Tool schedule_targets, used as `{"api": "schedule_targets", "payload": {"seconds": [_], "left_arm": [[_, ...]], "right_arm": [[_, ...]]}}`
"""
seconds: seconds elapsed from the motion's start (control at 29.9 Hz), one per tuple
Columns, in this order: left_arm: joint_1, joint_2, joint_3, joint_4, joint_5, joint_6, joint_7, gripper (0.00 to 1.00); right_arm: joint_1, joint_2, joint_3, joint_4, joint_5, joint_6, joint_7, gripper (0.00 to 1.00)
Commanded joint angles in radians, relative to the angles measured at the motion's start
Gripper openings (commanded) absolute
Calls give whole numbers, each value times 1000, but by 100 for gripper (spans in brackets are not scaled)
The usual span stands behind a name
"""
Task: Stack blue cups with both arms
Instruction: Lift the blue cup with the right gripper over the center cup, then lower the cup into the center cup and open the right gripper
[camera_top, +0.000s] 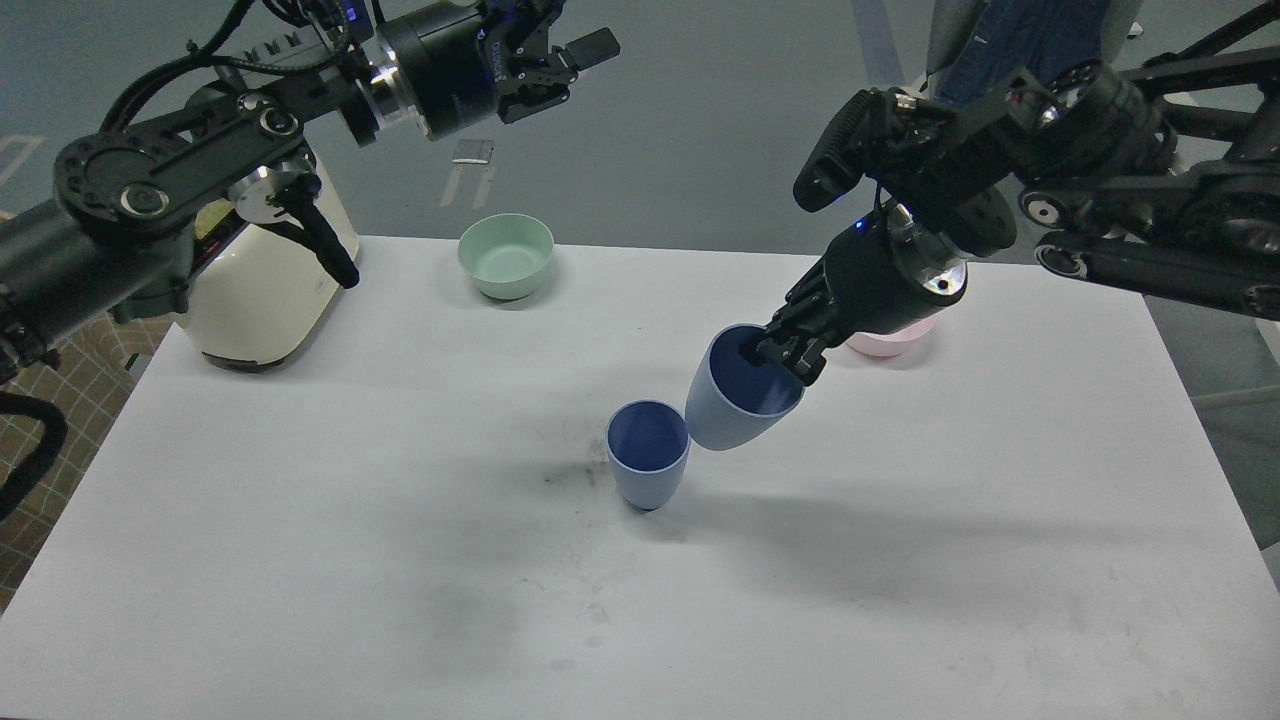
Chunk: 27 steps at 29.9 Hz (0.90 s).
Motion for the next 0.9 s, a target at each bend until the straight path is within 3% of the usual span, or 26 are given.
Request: {"api": "schedule_targets", "payload": {"seconds": [0.0,0.2,0.87], "left_arm": [[-1,-1,0,0,0,1,0,97],[1,4,0,0,0,1,-2,97],[-4,-4,-2,3,1,3,-2,97]], "right_arm": [[-3,70,-6,-63,40,-7,0,0],[-3,152,-32,-106,105,-7,0,0],[-43,189,-45,-164,125,-29,0,0]]}}
